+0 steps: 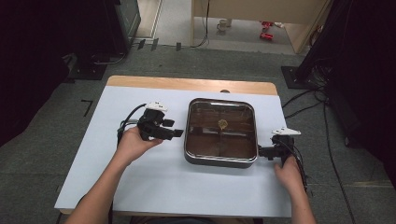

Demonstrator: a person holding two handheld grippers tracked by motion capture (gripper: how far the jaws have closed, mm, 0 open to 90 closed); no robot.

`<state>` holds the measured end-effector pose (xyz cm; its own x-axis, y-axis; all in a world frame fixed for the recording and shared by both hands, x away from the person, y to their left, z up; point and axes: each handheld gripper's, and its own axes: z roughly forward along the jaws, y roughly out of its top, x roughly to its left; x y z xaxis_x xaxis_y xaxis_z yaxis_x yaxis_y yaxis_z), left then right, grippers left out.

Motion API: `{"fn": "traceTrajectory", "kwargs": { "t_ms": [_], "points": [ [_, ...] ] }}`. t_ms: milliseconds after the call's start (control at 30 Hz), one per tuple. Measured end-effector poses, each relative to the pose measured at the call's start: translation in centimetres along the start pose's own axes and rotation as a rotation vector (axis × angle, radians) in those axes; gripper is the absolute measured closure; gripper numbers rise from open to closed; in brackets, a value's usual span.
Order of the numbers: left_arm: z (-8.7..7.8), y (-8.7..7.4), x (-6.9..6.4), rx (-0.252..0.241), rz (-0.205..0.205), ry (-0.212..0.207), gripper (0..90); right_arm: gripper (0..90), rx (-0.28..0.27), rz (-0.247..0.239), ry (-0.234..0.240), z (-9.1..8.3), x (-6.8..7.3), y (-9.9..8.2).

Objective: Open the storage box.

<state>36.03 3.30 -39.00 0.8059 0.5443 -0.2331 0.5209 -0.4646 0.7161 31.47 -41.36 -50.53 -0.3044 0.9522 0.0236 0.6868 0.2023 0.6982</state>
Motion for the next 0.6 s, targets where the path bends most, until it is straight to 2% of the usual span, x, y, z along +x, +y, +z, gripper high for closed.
{"fn": "traceTrajectory", "kwargs": {
  "t_ms": [133,200,500,600],
  "points": [
    [1.1,0.8,-0.9,0.029,0.059,0.019,38.3,0.0,0.0,0.0,0.0,0.0,0.0,0.0],
    [1.9,1.5,-1.5,0.03,0.077,0.009,38.0,0.0,0.0,0.0,0.0,0.0,0.0,0.0],
    [4.0,2.9,-2.7,0.046,0.114,-0.012,37.8,0.0,-0.001,-0.001,0.0,0.0,0.0,0.0],
    [5.2,3.7,-3.3,0.05,0.143,-0.017,37.6,0.0,-0.001,-0.002,0.0,0.0,0.0,0.0]
  ]
}}
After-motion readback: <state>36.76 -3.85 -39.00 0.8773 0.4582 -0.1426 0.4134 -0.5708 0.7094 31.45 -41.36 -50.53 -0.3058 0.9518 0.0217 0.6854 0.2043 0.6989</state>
